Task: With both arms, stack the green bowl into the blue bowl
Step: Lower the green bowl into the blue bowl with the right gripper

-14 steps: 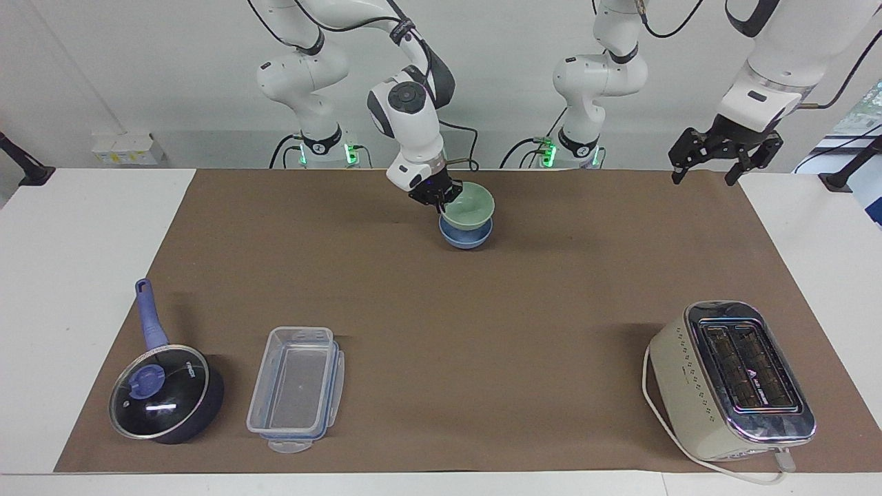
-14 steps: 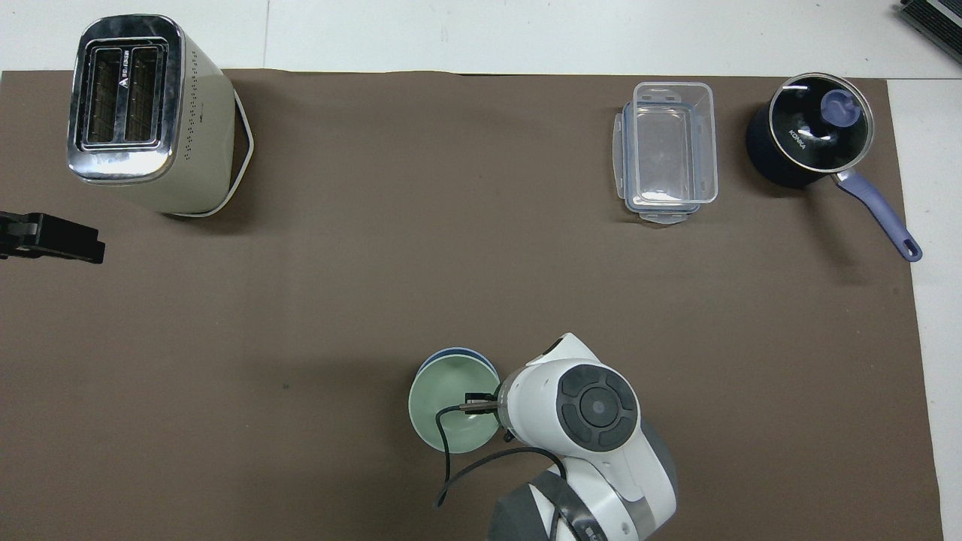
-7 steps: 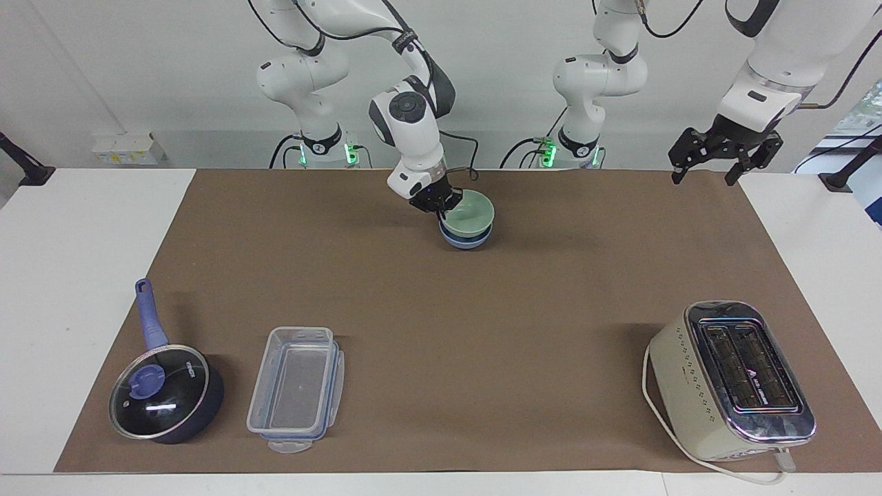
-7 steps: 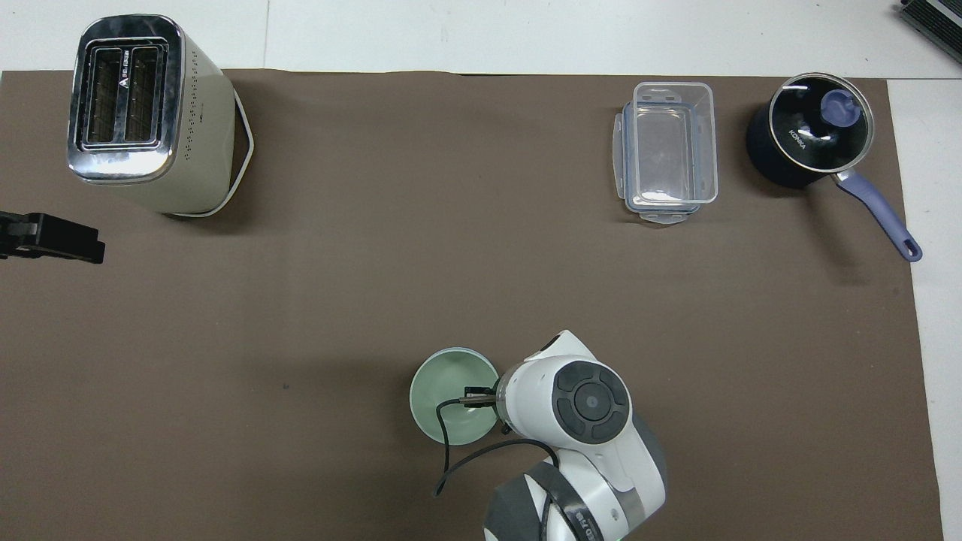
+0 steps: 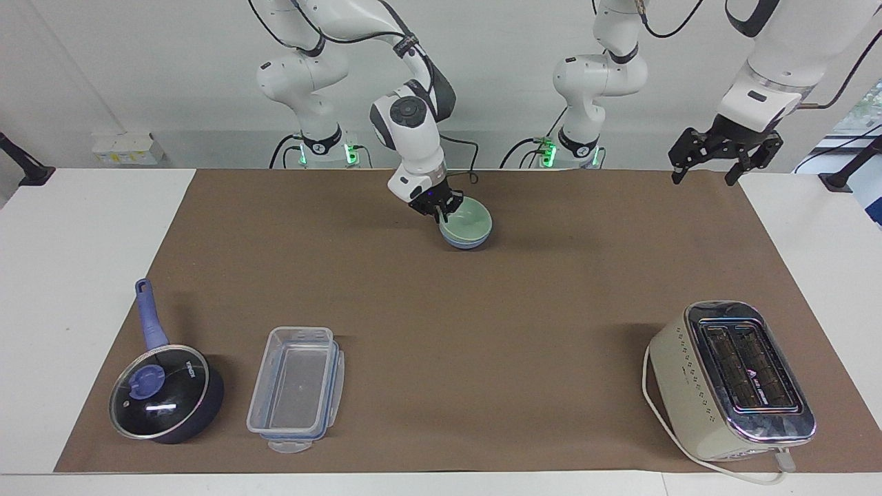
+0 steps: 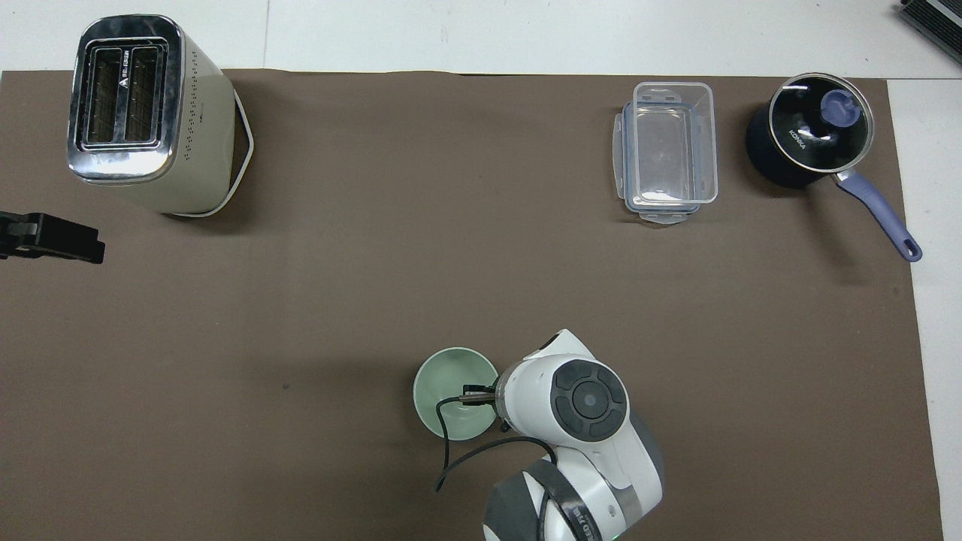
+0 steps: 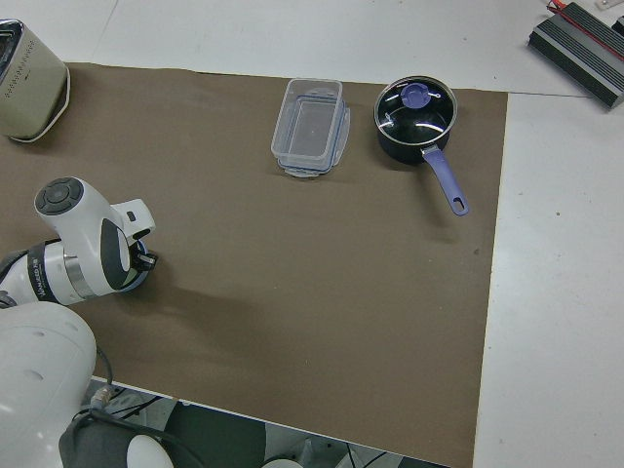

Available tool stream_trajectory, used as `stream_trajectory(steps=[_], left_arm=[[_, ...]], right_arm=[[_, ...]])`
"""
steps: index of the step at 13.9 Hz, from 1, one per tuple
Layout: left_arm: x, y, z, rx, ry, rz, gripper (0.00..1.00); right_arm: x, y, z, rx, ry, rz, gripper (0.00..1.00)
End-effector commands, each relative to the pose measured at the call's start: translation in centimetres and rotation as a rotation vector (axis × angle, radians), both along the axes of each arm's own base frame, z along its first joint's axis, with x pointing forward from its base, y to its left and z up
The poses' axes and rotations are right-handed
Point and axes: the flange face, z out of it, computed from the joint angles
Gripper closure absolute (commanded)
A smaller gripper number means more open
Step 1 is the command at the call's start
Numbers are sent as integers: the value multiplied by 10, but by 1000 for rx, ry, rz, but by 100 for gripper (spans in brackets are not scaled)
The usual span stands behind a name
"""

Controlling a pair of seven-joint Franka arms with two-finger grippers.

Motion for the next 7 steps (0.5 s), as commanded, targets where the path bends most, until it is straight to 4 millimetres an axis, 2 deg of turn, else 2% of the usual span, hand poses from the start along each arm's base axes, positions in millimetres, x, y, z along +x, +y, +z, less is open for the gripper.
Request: stream_trajectory(steps=[1,5,7], left_arm=[[-1,2,3,13,9,6,0],[-1,2,3,13,9,8,0],[-1,3,3,13,9,9,0]], right_arm=[[1,1,1,25,-2,-33,41],[9,6,28,50,-27,-37,40],[13,-6,50,58,-36,-41,35]])
